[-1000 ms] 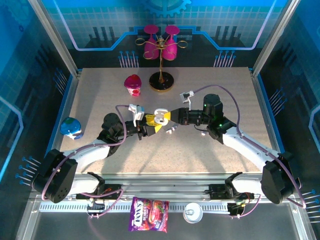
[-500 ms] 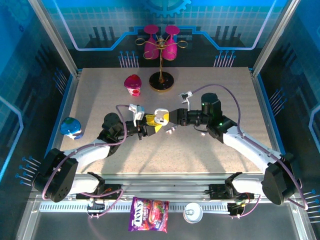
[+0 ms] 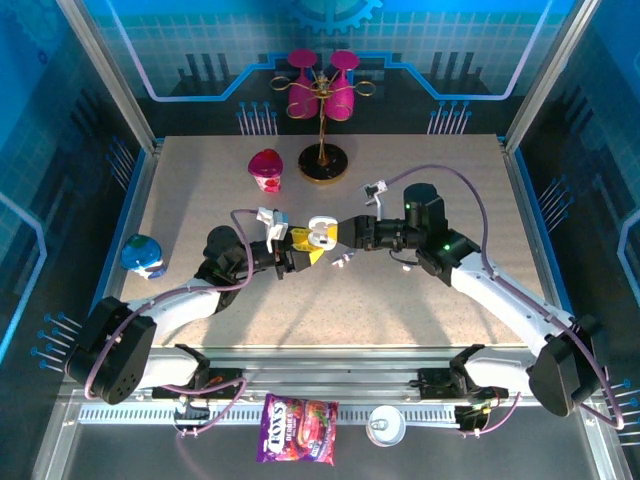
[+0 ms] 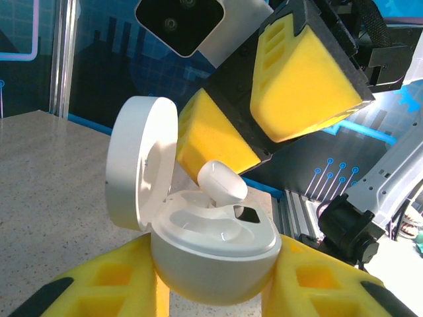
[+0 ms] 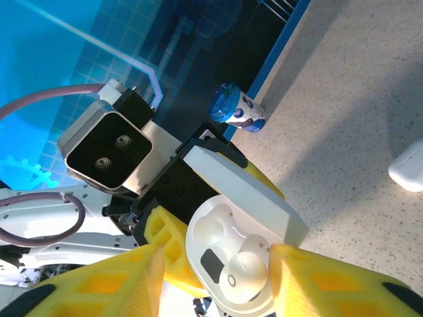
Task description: Insert wireless bluetooth earbuds into charging case
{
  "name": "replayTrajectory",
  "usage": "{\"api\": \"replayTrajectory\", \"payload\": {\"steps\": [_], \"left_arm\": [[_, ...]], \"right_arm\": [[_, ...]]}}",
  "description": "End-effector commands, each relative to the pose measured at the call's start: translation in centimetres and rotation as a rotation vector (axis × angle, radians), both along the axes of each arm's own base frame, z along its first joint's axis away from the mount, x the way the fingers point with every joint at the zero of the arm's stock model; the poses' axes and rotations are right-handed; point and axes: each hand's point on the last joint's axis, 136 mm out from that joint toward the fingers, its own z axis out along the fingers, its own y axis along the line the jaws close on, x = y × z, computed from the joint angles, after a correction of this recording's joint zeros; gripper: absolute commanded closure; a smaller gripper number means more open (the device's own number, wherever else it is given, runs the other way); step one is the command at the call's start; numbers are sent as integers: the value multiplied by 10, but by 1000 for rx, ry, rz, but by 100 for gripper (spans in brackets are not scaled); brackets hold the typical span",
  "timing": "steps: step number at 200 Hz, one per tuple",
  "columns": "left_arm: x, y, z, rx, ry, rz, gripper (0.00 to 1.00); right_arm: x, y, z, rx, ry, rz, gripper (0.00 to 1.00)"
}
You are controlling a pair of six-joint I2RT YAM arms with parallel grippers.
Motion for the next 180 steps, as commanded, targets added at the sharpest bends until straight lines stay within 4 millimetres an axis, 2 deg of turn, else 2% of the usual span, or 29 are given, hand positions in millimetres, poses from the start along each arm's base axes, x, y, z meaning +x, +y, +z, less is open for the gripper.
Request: {"api": "replayTrajectory", "payload": {"steps": [1,39,87,109,115,137,154,180], "left_arm": [[-4,-3,19,-28,-67,-40,72],[-3,-3,17,-29,-80,-36,72],[-4,-3,18,-38,-175,-38,72],[-5,-3,21,-37,-206,-46,72],[-7,-3,21,-34,-223,-50,71],[-14,-3,20,-27,-280,-73,71],[-20,-4,23,-31,-312,-105,71],[-25,-6,28,-41,-341,-158,71]], "right_arm": [[1,-3,15,-7,-51,-30,51],[-2,-7,21,-15,-90,-37,40],[-14,-17,22,-50,-177,-35,38],[-12,-35,23,-86,-245,-120,38],[-11,-42,11,-109,-232,-146,38],[-2,-69,-2,-129,-220,-255,38],[8,-93,-19,-145,-156,-356,38],[20,-134,-68,-282,27,-517,39]]}}
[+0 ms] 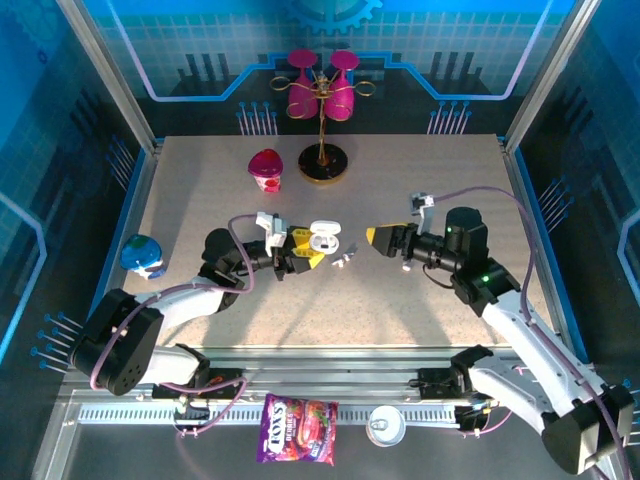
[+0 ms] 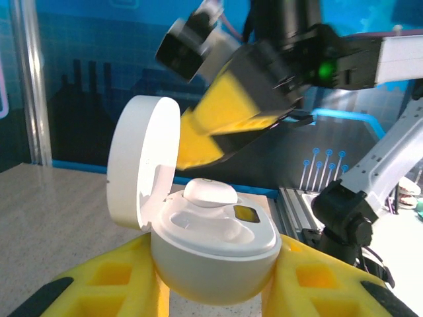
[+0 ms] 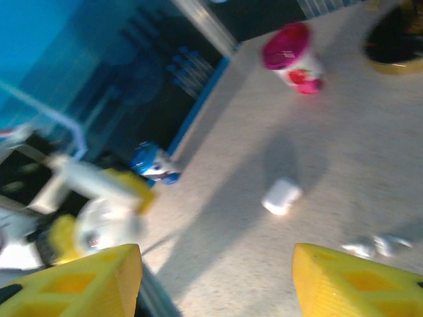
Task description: Insert wireless bluetooth earbuds into charging case
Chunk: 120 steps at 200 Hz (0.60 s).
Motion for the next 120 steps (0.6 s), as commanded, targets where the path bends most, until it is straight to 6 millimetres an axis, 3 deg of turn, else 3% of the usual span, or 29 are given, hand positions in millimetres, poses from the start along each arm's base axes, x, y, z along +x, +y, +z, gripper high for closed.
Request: {"api": "replayTrajectory", "payload": {"steps": [1,21,47,91,120], "left_arm": [[-11,-2,15,-17,-127,-75,71],[-15,-4,18,-28,-129,-123,72],[-18,-7,22,-27,-114,-175,73],[-20,-7,23,-25,-135,-184,73],[-22,-7,20,-17,-145,-196,73]], "right_arm": [[10,-38,-49,-102,182,-182,39],[8,-68,-89,-265,324,-279,38],[7,-93,-120,-430,403,-353,38],[13,-107,-152,-473,501,-405,38],[20,-106,-164,-473,540,-416,44]]}}
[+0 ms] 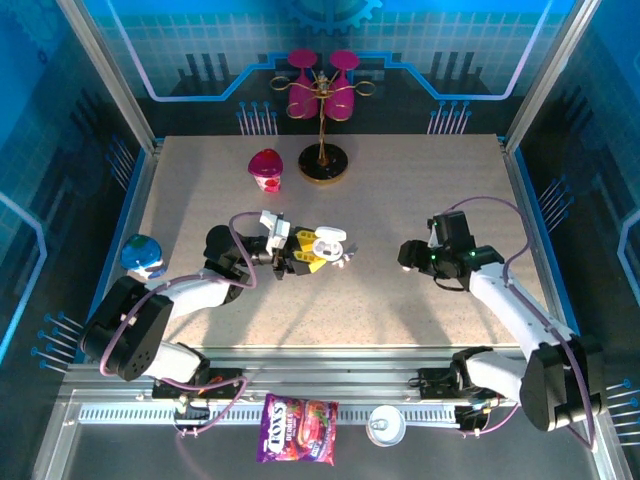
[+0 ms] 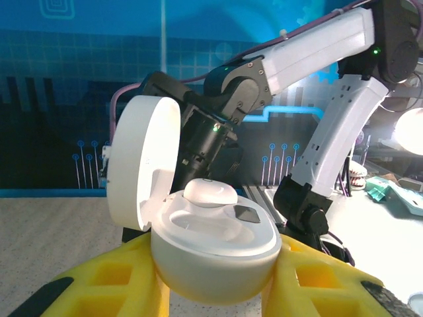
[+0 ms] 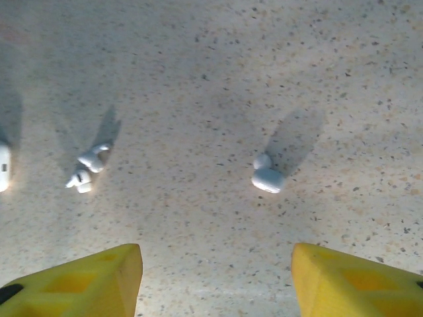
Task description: Insert wireless bluetooth earbuds into charging case
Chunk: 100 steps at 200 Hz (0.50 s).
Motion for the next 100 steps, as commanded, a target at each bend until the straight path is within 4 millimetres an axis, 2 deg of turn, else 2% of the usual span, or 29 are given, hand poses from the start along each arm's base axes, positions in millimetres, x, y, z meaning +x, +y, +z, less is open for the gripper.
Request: {"api": "replayTrajectory", "payload": {"steps": [1,100], "left_arm": [[-7,1,10,-13,-77,-35,73],[4,-4,0,-2,-131,-24,73]], "right_arm": [[6,-8,-5,-25,19,-40,44],[19,-1,-38,-15,100,-26,59]]}}
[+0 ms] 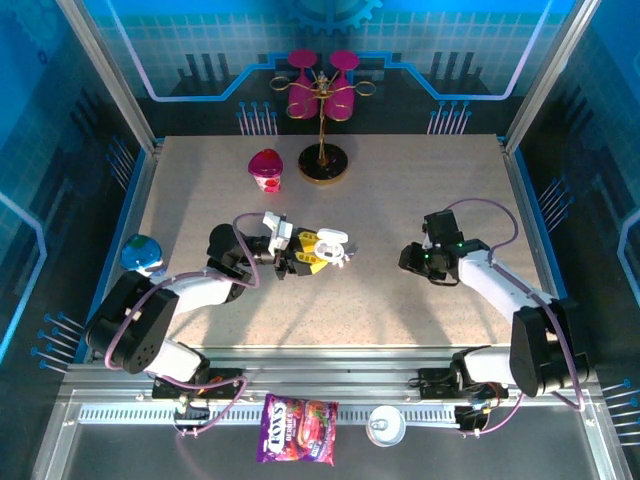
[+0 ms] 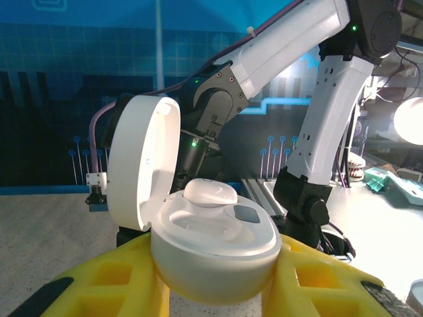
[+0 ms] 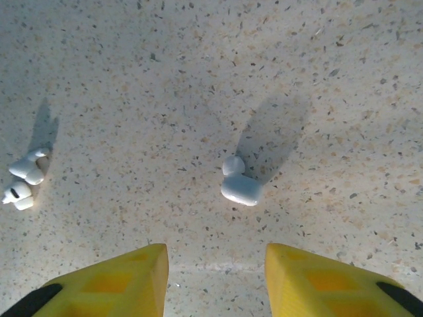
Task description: Insert wireless bluetooth earbuds into charging case
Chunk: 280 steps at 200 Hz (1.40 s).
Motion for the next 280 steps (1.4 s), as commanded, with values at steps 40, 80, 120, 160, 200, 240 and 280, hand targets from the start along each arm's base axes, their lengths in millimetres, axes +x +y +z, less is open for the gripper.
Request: {"api": "replayTrajectory", "payload": {"steps": [40,80,120,160,200,240,280], "left_arm": [[1,-4,13,-11,-132,-55,74],[1,-4,15,-11,-128,-62,75],[-3,-4,15,-5,-116,-83,75],[-3,-4,16,-5,-119,-83,75],[-3,-4,15,-4,-113,-85,75],[-2,-4,15,-4,-110,-84,75],[-1,-5,13,-2,-105,-85,75]], "right_arm": [[16,2,-13,-16,37,48,59],[27,1,-23,-45,45,64,57],[42,11,-30,-39,40,145,54],[45,34,-35,-35,51,281,52],[39,54,-33,-49,52,375,52],[39,63,-12,-35,-22,379,53],[37,24,-5,-74,-55,167,47]]}}
